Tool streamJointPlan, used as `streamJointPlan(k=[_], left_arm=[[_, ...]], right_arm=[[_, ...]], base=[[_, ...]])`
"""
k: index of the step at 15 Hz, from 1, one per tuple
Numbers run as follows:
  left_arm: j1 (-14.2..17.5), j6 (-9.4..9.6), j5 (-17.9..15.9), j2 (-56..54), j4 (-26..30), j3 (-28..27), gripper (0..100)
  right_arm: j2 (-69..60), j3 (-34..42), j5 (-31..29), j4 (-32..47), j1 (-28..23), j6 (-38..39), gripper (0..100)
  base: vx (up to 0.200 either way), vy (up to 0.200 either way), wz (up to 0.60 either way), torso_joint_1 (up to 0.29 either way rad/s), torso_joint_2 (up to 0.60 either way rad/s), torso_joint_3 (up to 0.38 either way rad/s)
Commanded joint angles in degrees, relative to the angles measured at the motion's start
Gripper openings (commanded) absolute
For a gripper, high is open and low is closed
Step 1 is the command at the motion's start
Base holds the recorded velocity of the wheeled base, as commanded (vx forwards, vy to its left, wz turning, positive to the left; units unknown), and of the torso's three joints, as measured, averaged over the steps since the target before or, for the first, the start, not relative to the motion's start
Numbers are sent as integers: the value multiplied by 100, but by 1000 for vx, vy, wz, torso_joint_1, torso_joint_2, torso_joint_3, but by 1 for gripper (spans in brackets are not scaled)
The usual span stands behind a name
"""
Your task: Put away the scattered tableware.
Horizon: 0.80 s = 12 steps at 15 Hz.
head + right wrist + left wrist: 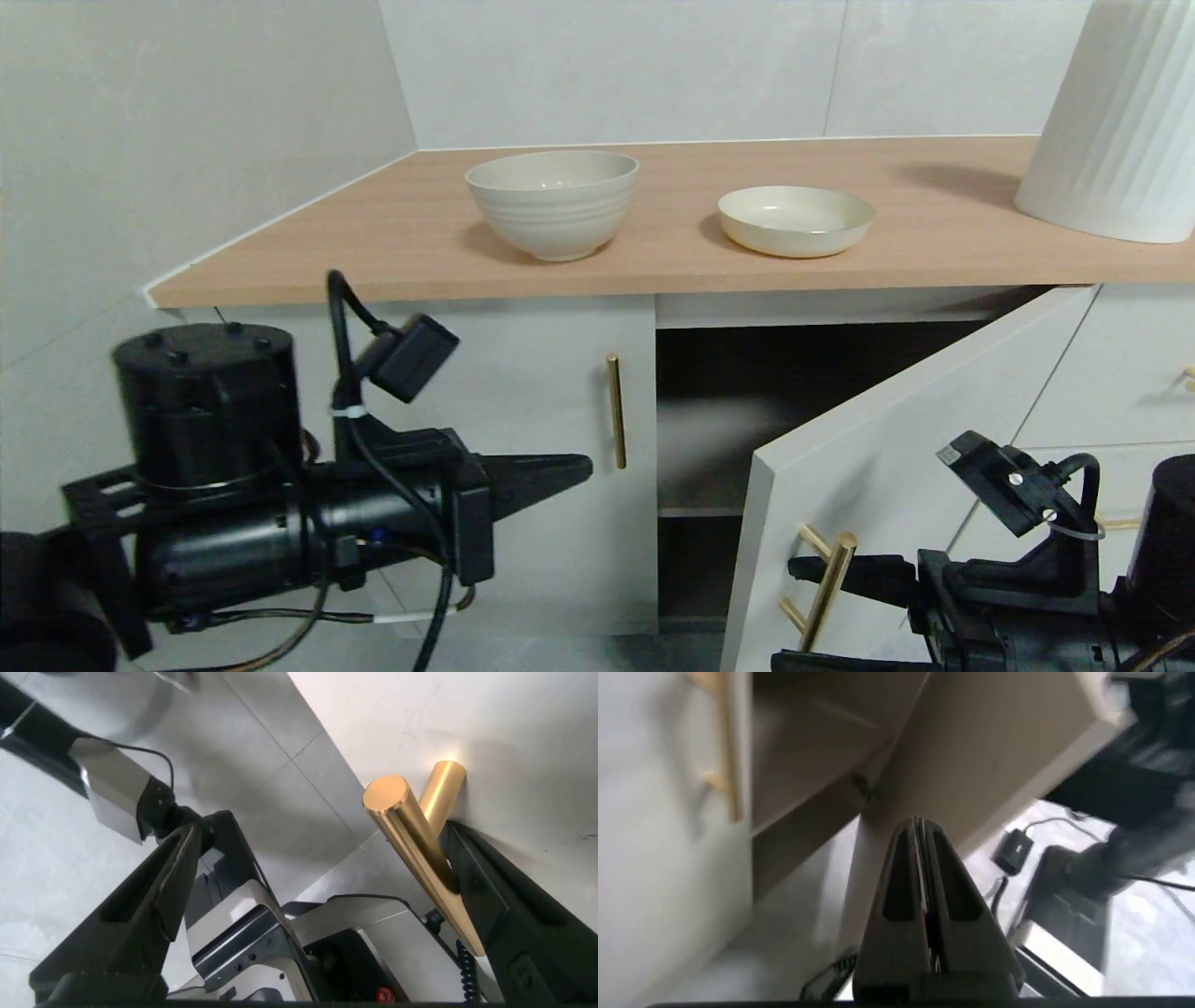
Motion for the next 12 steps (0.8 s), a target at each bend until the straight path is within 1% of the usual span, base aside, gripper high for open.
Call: streamJointPlan(k=[1, 3, 5, 6, 7, 8, 9, 10, 11, 12], left_arm=[[-382, -19, 105, 914, -468, 112, 0], [-461, -19, 35, 1125, -697, -11, 0], [-646, -10, -106, 1653, -1215, -222, 0], [-707, -10, -97, 1837, -1400, -274, 0], [-936, -10, 44, 2259, -1927, -327, 0], [-988, -10, 105, 2356, -2094, -327, 0], [-1182, -10, 395, 2672, -2595, -353, 0], [-1252, -19, 571, 2804, -2876, -441, 0], [-1287, -10, 712, 2971, -3289, -503, 0], [-1296, -19, 703, 3129, -3746, -538, 0]], right_arm=[[9, 7, -19, 0, 3, -8, 100], [9, 16, -19, 0, -6, -8, 100], [36, 25, -19, 8, 3, -8, 100], [44, 25, -19, 8, -6, -8, 100], [80, 25, -28, 8, 3, -8, 100], [80, 25, -28, 8, -6, -8, 100], [80, 25, -28, 8, -6, -8, 100], [71, 25, -28, 8, -6, -8, 100], [62, 25, -28, 8, -6, -8, 100], [62, 25, -28, 8, -6, -17, 100]], base=[[0, 0, 0, 0, 0, 0], [0, 0, 0, 0, 0, 0], [0, 0, 0, 0, 0, 0], [0, 0, 0, 0, 0, 0], [0, 0, 0, 0, 0, 0], [0, 0, 0, 0, 0, 0], [0, 0, 0, 0, 0, 0], [0, 0, 0, 0, 0, 0], [0, 0, 0, 0, 0, 0], [0, 0, 0, 0, 0, 0]])
